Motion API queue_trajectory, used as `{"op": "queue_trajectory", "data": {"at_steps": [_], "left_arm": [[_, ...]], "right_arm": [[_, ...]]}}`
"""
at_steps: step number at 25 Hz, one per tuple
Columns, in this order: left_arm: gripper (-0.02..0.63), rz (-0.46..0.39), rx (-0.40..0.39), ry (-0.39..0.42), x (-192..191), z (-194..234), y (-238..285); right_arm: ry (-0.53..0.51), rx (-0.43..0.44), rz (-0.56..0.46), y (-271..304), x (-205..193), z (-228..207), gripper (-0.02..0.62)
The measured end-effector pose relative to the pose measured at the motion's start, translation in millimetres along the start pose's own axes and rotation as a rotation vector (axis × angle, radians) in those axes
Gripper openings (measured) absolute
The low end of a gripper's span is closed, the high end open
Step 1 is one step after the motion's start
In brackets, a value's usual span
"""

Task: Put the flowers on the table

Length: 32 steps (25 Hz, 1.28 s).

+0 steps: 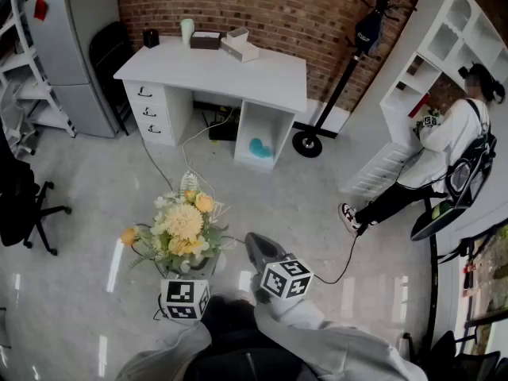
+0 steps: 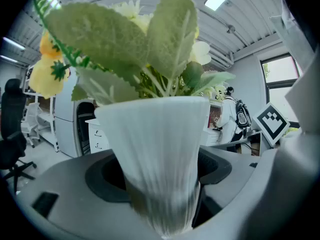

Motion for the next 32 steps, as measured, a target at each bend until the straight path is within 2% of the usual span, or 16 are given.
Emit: {"op": "queue_trajectory", "data": {"at_steps": [3,6,10,18,23,32], "left_arm": [[0.373,-0.016,-0.019,-0.024,9,-8,1],[0.373,-0.029,-0.026,-0.015,14,-15,8],[0.373,-0.029,-0.011,-0.004,16,-21,15],[0.373,-0.056,0.025,-0.042,9,-36,46],[0.373,-0.039,-0.013,-0.026,8,-55,57],[0.373,-0.027,-0.013,-0.045,5,-49,80]], "right_arm": [[0.005,0.005,-0.002,-1,5,-1,0.000],[-0.002,0.020,-0.012,2,13,-5,0.000],[0.010,0.025,-0.049,-2,20,-17,0.000],[0.002,0.017,-0.067,-18,28,-60,0.000],[0.024,0.008,-0.060,-25,28,-76,0.000],[0.024,0.014,-0.046,-8,28,-85,0.000]]}}
Point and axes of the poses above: the fingertips, and each gripper's own axes: y forward along the fingers, z to its left, x out of its top, the point moved 2 cm from there along -y, backward along the fingers
